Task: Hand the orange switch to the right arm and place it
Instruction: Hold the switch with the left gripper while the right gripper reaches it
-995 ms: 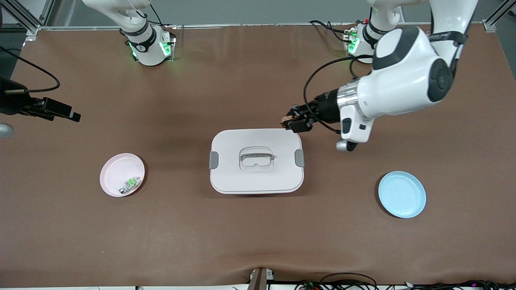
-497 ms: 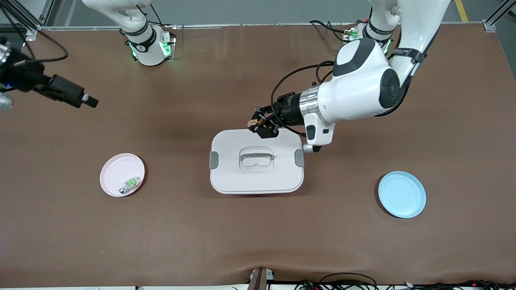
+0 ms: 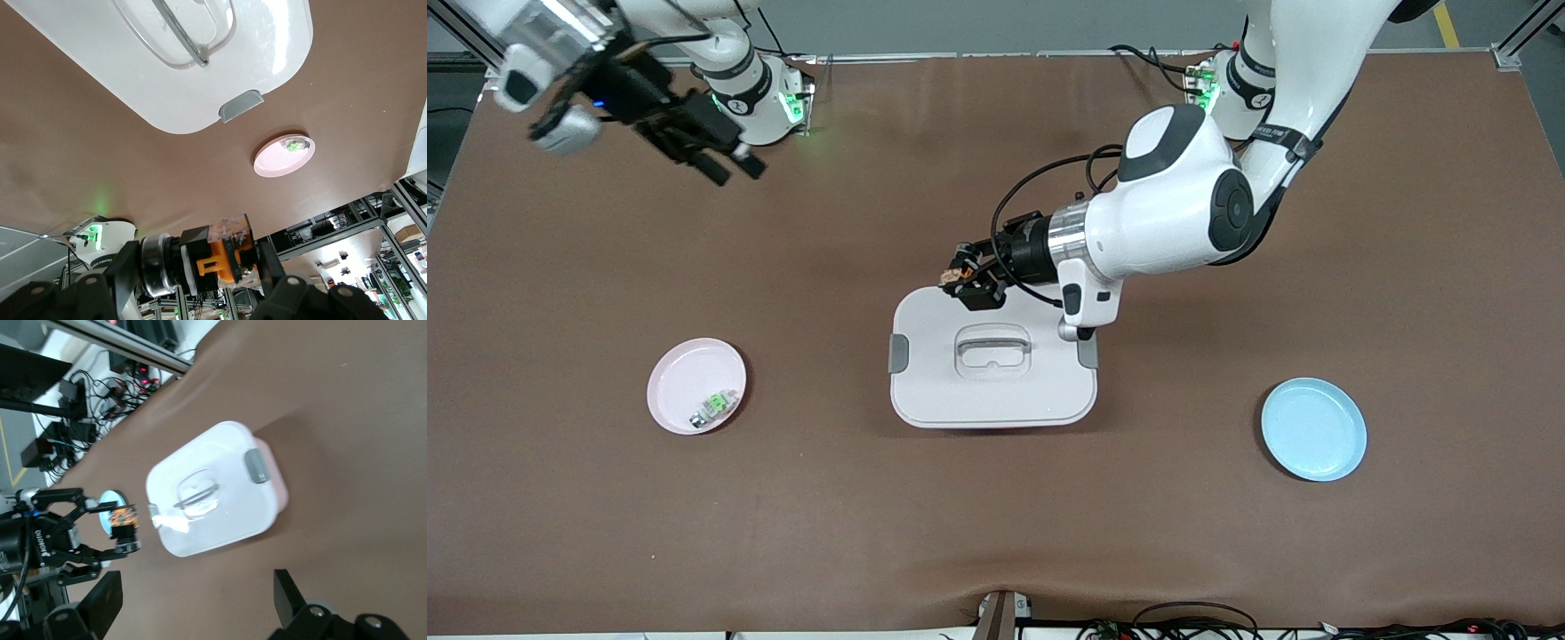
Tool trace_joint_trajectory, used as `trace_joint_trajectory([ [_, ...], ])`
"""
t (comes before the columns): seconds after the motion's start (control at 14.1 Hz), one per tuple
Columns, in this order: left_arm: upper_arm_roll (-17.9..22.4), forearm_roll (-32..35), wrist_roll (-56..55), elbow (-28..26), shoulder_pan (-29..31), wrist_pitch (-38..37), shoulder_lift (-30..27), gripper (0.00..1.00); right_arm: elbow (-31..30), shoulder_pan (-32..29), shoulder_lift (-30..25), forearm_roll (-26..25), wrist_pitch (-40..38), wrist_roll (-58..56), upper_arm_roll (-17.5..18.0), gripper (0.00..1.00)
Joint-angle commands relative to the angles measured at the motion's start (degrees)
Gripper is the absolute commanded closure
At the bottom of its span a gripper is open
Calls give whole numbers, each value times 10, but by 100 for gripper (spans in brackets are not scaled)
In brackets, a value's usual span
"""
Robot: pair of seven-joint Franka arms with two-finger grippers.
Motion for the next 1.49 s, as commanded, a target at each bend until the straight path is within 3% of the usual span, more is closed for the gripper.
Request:
trace_joint_trajectory([
  [0.0,-2,-9,-16,21,-7,1,5,100,-24,14,9,13,90,59,52,0],
  [0.36,0,-9,-15,21,-11,1,7,100,-8,14,85,13,167,63,108,0],
  [0.64,0,-7,-15,20,-14,1,6,100,55,27,158,-8,164,54,109,0],
  [0.99,1,2,-20,18,-27,1,9,100,122,42,227,-123,114,67,109,0],
  [1.42,4,11,-20,17,-38,1,11,100,149,52,260,-144,125,96,108,0],
])
